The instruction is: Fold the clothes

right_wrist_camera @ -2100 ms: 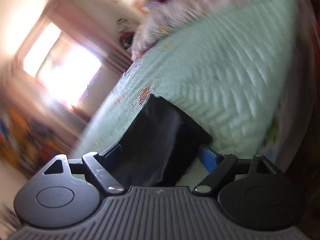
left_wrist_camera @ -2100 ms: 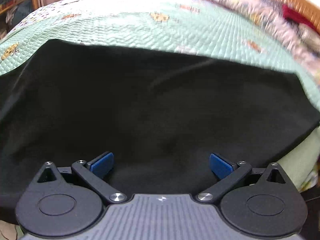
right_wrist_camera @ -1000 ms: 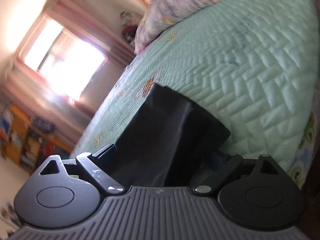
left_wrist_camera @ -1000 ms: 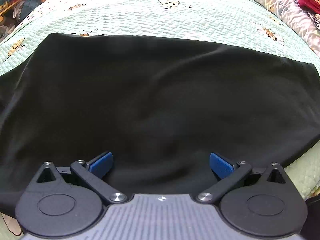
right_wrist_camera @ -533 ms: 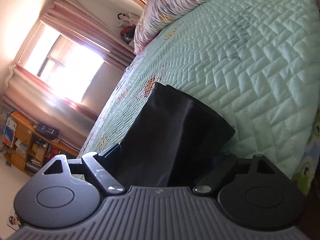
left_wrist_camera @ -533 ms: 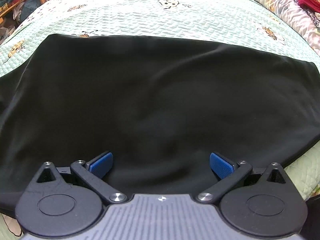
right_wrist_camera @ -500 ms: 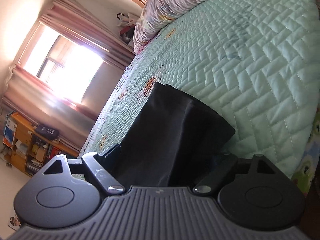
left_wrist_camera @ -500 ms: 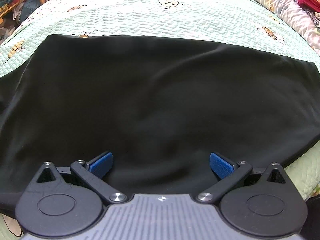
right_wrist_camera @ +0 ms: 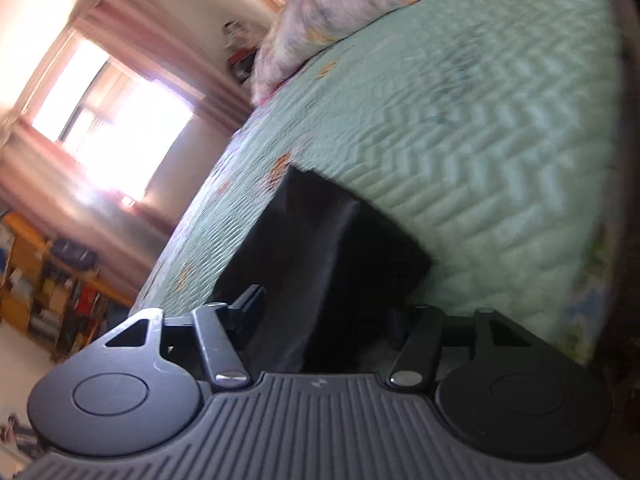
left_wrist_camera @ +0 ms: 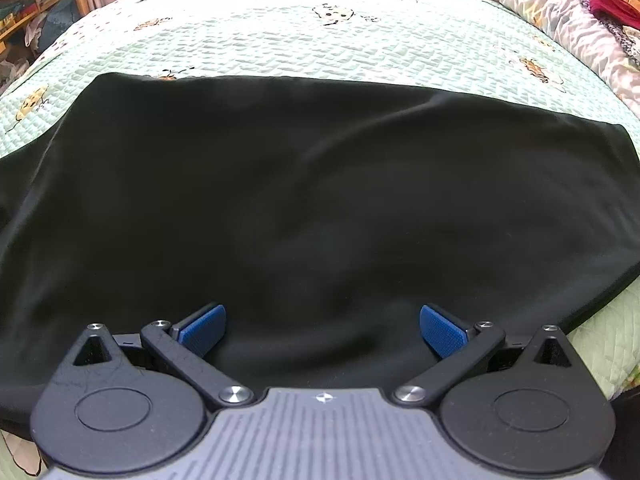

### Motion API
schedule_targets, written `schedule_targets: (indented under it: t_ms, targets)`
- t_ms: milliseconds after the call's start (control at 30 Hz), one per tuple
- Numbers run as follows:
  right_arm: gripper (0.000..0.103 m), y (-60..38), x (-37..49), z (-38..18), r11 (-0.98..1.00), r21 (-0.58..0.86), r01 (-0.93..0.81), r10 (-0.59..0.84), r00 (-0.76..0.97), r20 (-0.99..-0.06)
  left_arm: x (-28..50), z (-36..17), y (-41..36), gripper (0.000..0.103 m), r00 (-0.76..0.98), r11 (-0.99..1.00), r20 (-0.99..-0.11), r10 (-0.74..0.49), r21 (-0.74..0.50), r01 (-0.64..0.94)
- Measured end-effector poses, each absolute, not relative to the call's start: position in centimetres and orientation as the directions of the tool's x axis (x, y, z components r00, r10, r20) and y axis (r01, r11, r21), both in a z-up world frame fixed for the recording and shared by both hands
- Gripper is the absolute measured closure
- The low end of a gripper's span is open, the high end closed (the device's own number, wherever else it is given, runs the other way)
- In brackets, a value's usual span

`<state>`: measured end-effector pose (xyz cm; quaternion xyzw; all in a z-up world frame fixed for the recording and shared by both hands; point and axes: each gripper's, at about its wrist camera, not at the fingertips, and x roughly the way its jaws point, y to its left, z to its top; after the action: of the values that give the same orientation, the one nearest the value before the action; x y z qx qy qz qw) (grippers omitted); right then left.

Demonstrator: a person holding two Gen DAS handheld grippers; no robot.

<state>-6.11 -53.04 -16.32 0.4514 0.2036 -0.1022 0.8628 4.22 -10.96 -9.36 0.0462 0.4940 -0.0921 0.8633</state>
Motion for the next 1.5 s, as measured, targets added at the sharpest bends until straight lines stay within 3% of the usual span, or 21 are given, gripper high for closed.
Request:
schedule_targets:
  t_ms: [167, 333, 467, 600, 667, 733, 833, 900, 1100, 1267, 1333, 1500]
  targets:
    - [0.040, -53.5, -8.1, -15.9, 0.581, 0.706, 0.405, -0.049, 0.883, -0.467, 3.7, -9.2, -10.8, 0.000, 0.496, 0.980, -0.862, -0.108, -0.010, 0.197]
    - [0.020, -55.5, -8.4, -17.6, 0.429, 0.845, 0.320, 0.035, 0.929, -0.370, 3.5, -8.3, -10.8, 0.001, 0.495, 0.982, -0.860, -0.126, -0.038, 0.185]
    - [0.014, -56.1, -7.7, -18.0, 0.391, 0.878, 0.275, 0.059, 0.945, -0.322, 3.2, -7.0, -12.1, 0.001, 0.529, 0.971, -0.829, -0.181, -0.065, 0.231]
    - [0.015, -55.4, -7.1, -17.2, 0.461, 0.847, 0.264, 0.057, 0.944, -0.325, 3.6, -6.5, -14.7, 0.001, 0.533, 0.947, -0.813, -0.232, -0.063, 0.316]
    - [0.024, -55.2, -7.1, -16.8, 0.486, 0.835, 0.258, 0.053, 0.945, -0.323, 3.8, -6.7, -16.0, 0.001, 0.535, 0.935, -0.806, -0.255, -0.064, 0.348]
    - [0.026, -55.3, -7.1, -16.8, 0.492, 0.832, 0.256, 0.051, 0.946, -0.322, 3.9, -7.2, -16.6, 0.001, 0.526, 0.930, -0.808, -0.266, -0.073, 0.359]
    - [0.041, -55.1, -6.9, -17.0, 0.462, 0.846, 0.267, 0.065, 0.941, -0.333, 4.1, -8.3, -17.2, 0.001, 0.511, 0.926, -0.814, -0.276, -0.083, 0.368]
    - [0.040, -55.0, -6.8, -17.2, 0.442, 0.854, 0.275, 0.074, 0.937, -0.340, 4.1, -9.2, -17.1, 0.001, 0.499, 0.928, -0.823, -0.271, -0.084, 0.364]
    - [0.024, -54.6, -5.9, -17.3, 0.406, 0.870, 0.279, 0.102, 0.933, -0.346, 3.8, -9.7, -17.2, 0.001, 0.505, 0.926, -0.823, -0.262, -0.066, 0.372]
    - [0.025, -54.7, -5.8, -17.6, 0.415, 0.876, 0.246, 0.108, 0.943, -0.315, 4.1, -9.6, -17.0, 0.001, 0.494, 0.922, -0.826, -0.270, -0.075, 0.379]
    - [0.037, -54.7, -5.7, -17.8, 0.418, 0.878, 0.232, 0.111, 0.947, -0.303, 4.1, -9.8, -17.1, 0.001, 0.498, 0.922, -0.825, -0.268, -0.071, 0.380]
    - [0.035, -54.8, -5.5, -18.1, 0.426, 0.882, 0.199, 0.117, 0.955, -0.272, 3.8, -9.9, -17.5, 0.000, 0.507, 0.924, -0.824, -0.253, -0.051, 0.379]
